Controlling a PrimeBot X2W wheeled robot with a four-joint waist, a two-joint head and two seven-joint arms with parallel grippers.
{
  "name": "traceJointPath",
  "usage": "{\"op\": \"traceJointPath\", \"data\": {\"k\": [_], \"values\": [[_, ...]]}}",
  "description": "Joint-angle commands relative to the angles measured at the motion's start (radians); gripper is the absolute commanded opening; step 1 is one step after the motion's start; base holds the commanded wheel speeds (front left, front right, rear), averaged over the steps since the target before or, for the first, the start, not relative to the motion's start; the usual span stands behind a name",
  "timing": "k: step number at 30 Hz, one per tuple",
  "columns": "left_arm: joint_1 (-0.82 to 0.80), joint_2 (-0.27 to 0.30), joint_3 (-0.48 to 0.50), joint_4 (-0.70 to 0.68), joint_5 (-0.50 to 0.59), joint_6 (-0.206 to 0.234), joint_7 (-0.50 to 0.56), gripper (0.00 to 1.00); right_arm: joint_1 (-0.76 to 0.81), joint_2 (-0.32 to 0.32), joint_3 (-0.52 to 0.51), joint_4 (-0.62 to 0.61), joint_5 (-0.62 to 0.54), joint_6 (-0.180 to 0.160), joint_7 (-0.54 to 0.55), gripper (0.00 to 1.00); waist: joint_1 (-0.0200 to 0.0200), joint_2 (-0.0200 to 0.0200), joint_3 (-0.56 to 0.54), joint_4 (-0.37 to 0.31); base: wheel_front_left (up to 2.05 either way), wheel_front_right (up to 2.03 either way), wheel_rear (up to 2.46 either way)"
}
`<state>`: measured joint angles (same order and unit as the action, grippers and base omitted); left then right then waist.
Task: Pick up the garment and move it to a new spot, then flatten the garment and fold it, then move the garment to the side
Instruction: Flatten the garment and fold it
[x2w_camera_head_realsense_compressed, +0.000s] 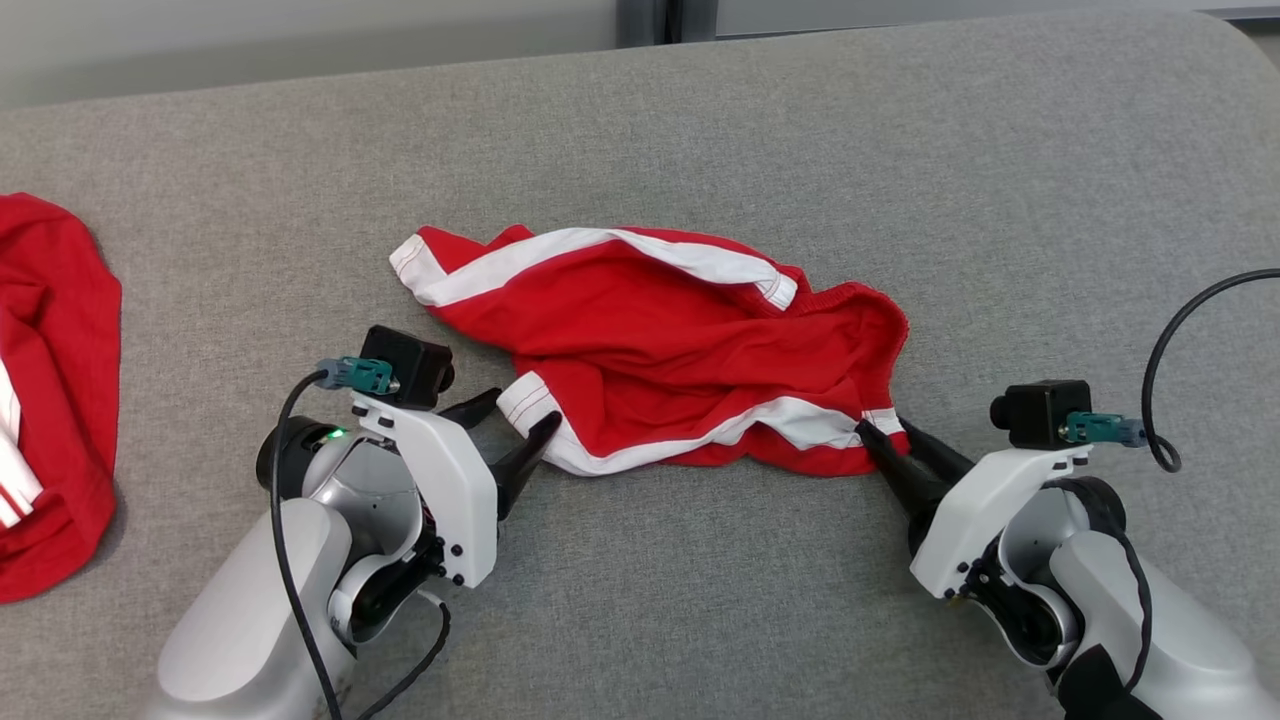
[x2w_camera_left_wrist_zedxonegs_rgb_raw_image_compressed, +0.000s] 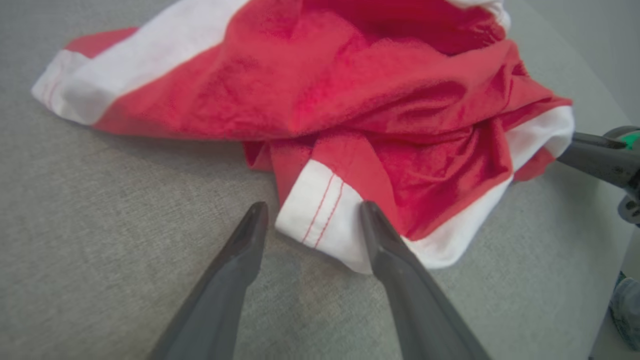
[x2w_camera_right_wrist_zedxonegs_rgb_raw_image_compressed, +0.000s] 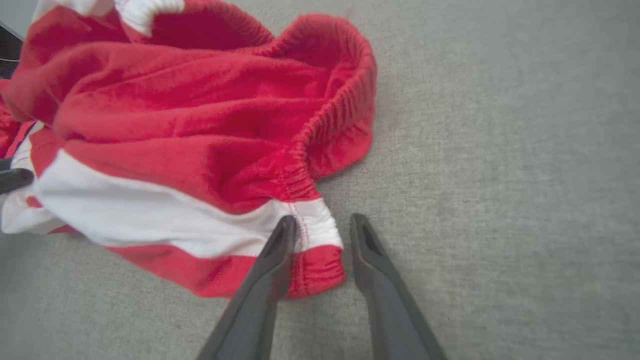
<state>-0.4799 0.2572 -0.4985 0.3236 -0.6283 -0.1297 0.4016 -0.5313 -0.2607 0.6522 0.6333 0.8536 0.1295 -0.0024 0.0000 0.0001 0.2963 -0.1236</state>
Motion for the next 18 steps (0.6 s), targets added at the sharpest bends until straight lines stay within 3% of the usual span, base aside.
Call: {"op": "traceJointPath", "data": {"k": [1, 3, 4, 11, 18], "values": [[-0.018, 0.007, -0.005, 0.004, -0.012, -0.001, 0.000, 0.42, 0.016, 0.003, 0.026, 0.023, 0.013, 0.002, 0.008, 0.34, 0.0000, -0.0001, 0.001, 0.001, 0.00, 0.00, 0.00], [-0.024, 0.011, -0.012, 0.008, -0.018, -0.001, -0.006, 0.11, 0.011, -0.002, 0.037, 0.028, 0.024, 0.001, 0.005, 0.08, 0.0000, -0.0001, 0.003, 0.003, 0.00, 0.00, 0.00], [-0.027, 0.012, -0.014, 0.008, -0.021, -0.001, -0.012, 0.00, 0.010, -0.003, 0.042, 0.028, 0.030, 0.001, 0.000, 0.00, 0.0000, -0.0001, 0.003, 0.003, 0.00, 0.00, 0.00], [-0.015, 0.028, -0.019, 0.001, -0.056, -0.001, -0.053, 0.00, -0.001, -0.013, 0.076, 0.025, 0.067, 0.001, -0.041, 0.00, 0.0000, -0.0001, -0.012, 0.004, 0.00, 0.00, 0.00], [0.048, 0.064, 0.063, -0.062, -0.127, 0.008, -0.110, 0.00, 0.008, -0.040, 0.114, -0.023, 0.127, 0.001, -0.086, 0.00, 0.0000, -0.0001, -0.056, -0.011, 0.00, 0.00, 0.00]]}}
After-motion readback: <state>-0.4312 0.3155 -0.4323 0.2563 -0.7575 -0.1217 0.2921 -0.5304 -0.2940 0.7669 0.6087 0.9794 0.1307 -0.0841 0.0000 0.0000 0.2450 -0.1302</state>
